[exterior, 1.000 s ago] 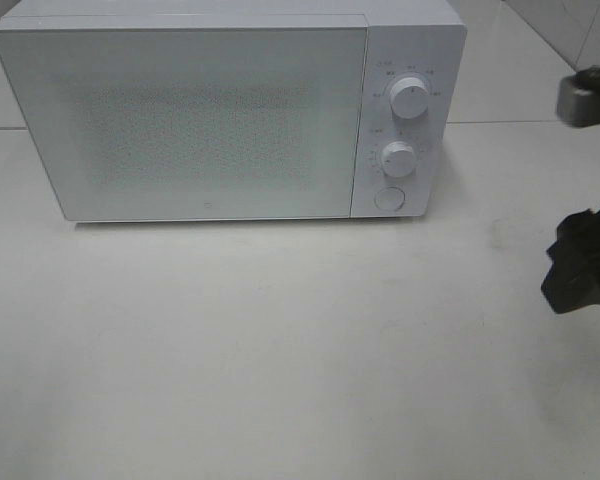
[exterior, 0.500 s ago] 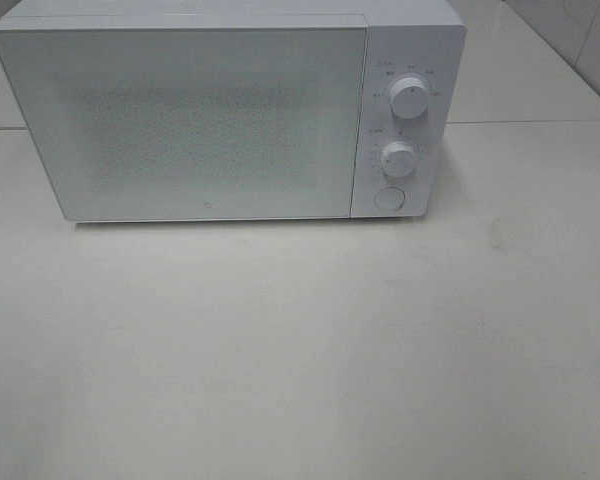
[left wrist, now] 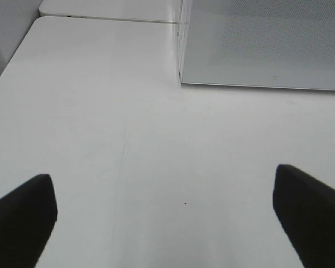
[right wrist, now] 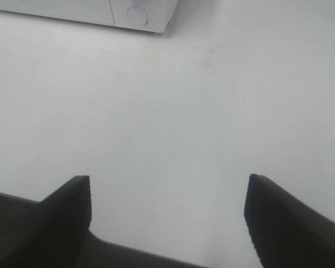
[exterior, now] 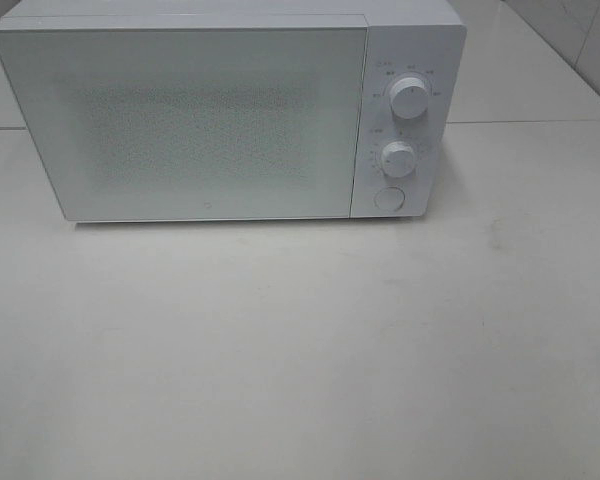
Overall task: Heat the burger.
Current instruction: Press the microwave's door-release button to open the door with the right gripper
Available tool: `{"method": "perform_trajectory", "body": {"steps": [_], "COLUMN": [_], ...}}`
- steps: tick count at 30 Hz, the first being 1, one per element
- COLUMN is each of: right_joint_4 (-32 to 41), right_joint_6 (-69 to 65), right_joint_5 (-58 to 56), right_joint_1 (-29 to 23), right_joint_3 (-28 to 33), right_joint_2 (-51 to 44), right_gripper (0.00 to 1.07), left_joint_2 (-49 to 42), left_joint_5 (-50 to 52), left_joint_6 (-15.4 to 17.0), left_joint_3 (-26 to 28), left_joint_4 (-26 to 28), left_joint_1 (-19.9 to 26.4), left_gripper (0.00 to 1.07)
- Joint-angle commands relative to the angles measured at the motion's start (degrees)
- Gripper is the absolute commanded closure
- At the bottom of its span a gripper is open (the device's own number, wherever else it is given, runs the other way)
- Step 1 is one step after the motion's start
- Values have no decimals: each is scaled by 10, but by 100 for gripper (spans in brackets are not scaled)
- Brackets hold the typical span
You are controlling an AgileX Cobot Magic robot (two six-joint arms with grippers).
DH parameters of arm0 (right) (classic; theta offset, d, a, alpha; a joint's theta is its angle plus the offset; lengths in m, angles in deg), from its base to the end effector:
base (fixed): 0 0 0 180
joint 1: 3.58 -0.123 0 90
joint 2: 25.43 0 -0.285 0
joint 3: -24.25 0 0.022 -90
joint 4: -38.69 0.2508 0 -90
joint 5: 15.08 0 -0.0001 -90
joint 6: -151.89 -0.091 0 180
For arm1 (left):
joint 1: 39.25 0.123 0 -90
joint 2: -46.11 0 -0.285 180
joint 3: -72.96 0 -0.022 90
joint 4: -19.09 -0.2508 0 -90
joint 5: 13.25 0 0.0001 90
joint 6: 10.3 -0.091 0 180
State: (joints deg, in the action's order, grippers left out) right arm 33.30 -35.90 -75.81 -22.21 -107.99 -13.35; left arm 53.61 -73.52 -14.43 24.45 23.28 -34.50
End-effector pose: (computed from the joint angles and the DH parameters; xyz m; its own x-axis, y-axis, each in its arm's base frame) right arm 0.0073 -0.0054 0.2816 -0.5010 -0.0745 -0.8622 -0.2073 0.9776 0.0360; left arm -0.0050 -0.0062 0.2784 -0.4409 -0.0008 -0.8976 -0.0102 0.9999 0.0041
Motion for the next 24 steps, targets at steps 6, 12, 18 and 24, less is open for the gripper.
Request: {"method": "perform_trajectory", "body": {"steps": [6,12,18,24], "right_joint_4": [-3,-3,-3,1], "right_joint_6": [4,4,4,3], "right_joint_5": [13,13,13,25], "right_joint_1": [70,84,84,84], "right_joint_3": [2,2,2,-9], "right_joint_2": [-56,-61,-61,-58], "right_gripper": [32,32,32,32], "left_joint_2": [-14,-11,-11,-11], "left_joint_5": [8,8,8,8], "left_joint_6": [4,4,4,4], "left_joint_3": [-2,-2,-2,-2], "left_joint_4": [3,4,3,3], "left_joint_1": [1,1,1,1], "left_gripper": [9,9,9,9]}}
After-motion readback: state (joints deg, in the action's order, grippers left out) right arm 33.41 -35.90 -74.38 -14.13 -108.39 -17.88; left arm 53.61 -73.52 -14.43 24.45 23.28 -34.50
